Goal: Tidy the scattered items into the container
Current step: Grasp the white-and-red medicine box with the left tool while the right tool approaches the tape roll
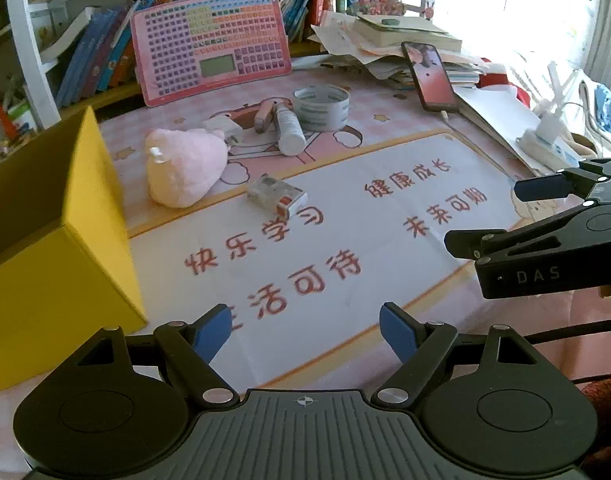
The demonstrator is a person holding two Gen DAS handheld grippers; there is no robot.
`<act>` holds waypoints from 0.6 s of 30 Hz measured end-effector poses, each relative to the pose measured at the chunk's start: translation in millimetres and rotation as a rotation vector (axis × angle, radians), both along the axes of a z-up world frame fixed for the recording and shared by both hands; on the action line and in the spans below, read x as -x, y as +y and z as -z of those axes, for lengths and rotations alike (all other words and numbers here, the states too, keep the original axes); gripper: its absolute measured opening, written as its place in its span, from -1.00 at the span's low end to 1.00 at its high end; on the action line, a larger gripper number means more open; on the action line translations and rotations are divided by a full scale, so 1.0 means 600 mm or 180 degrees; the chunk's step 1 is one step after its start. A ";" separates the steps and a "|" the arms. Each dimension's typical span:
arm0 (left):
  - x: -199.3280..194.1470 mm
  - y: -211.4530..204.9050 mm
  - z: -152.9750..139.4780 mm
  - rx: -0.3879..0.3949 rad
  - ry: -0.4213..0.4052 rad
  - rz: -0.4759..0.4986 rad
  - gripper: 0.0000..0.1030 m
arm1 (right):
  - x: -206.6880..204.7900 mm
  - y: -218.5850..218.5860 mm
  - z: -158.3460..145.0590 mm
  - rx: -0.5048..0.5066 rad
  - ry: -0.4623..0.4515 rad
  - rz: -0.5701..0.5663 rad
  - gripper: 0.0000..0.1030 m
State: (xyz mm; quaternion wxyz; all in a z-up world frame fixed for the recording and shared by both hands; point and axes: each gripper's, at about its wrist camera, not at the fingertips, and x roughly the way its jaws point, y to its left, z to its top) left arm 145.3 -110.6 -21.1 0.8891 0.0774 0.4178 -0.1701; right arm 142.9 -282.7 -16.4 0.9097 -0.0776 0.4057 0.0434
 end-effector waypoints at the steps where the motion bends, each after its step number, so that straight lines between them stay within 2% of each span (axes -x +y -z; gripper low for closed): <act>1: -0.007 -0.007 0.002 -0.0005 0.0015 -0.0018 0.62 | -0.007 -0.006 0.002 -0.0001 0.0010 -0.0015 0.76; 8: -0.050 -0.050 0.008 -0.0090 0.0027 -0.0078 0.62 | -0.059 -0.048 0.013 -0.0081 0.0050 -0.0086 0.76; 18: -0.109 -0.064 0.002 -0.0212 -0.0032 -0.0347 0.62 | -0.133 -0.075 0.023 -0.0323 0.0072 -0.0169 0.76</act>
